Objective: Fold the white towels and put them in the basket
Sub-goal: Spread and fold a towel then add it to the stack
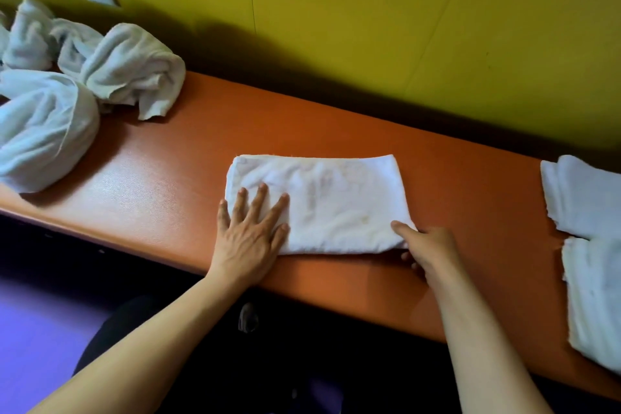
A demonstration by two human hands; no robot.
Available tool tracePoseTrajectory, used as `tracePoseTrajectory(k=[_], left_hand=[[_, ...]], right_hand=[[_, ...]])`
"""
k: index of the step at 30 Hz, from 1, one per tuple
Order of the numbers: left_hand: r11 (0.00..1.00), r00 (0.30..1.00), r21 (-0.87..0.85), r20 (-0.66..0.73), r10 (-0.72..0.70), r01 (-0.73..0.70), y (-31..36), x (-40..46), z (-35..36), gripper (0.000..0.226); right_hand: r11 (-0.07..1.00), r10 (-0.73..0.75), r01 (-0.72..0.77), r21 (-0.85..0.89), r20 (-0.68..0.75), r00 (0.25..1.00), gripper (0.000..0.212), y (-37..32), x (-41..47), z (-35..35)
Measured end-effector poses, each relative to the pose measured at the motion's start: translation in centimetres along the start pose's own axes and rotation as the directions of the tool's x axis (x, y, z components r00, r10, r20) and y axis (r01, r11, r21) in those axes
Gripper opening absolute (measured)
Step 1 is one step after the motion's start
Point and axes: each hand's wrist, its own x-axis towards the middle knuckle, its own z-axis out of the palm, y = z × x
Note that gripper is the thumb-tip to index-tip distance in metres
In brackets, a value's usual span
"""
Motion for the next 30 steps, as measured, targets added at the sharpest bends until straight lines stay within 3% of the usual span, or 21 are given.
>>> tracePoseTrajectory(k=[3, 6, 10, 13, 15, 18, 21, 23, 26, 30], left_hand=[[1.000, 1.000, -0.015, 0.015, 0.027, -0.026, 1.9, -0.7, 0.4, 0.062], [0.997, 0.999, -0.075, -0.022, 0.034, -0.035, 2.8, -1.1, -0.2, 0.059], [0.990, 0.994, -0.135, -0.093, -0.056, 0.043, 1.6, -2.5, -1.4, 0.057], [0.986, 0.983, -0.120, -0.123, -0.133, 0.118, 0.4, -3.8, -1.5, 0.049], [0.982, 0.978, -0.124, -0.136, -0.157, 0.141, -0.1, -4.1, -1.4, 0.047], [0.973, 0.974, -0.180, -0.144, -0.172, 0.145, -0.5, -4.1, -1.4, 0.048], [0.959, 0.970, -0.238, -0.149, -0.193, 0.155, -0.8, -4.0, -1.3, 0.045], [0.940, 0.967, -0.305, -0.151, -0.205, 0.152, -1.3, -3.9, -1.2, 0.039], [0.838, 0.954, -0.527, -0.152, -0.257, 0.142, -2.2, -3.7, -1.2, 0.035], [0.722, 0.941, -0.670, -0.105, -0.322, 0.172, -2.6, -4.0, -1.7, 0.029]], right_hand=[[0.993, 0.001, -0.004, 0.120, 0.026, 1.000, 0.028, 0.7, 0.0, -1.8], [0.971, -0.089, 0.101, 0.216, -0.066, 0.994, 0.014, 1.2, -0.5, -3.0], [0.929, -0.243, 0.277, 0.245, -0.160, 0.957, 0.021, 0.4, -1.7, -2.8], [0.871, -0.419, 0.461, 0.171, -0.233, 0.878, 0.022, -1.7, -3.5, -1.2], [0.785, -0.587, 0.616, 0.070, -0.234, 0.775, 0.016, -3.2, -5.1, 0.5], [0.640, -0.765, 0.765, -0.070, -0.153, 0.626, 0.011, -5.2, -7.9, 3.6], [0.517, -0.853, 0.835, -0.191, -0.028, 0.522, 0.012, -6.6, -10.7, 6.9], [0.474, -0.859, 0.851, -0.227, 0.096, 0.503, 0.016, -6.8, -12.2, 9.0], [0.441, -0.773, 0.824, -0.357, 0.315, 0.550, 0.020, -5.8, -13.3, 11.6], [0.391, -0.713, 0.841, -0.374, 0.455, 0.534, 0.032, -4.4, -13.3, 12.3]])
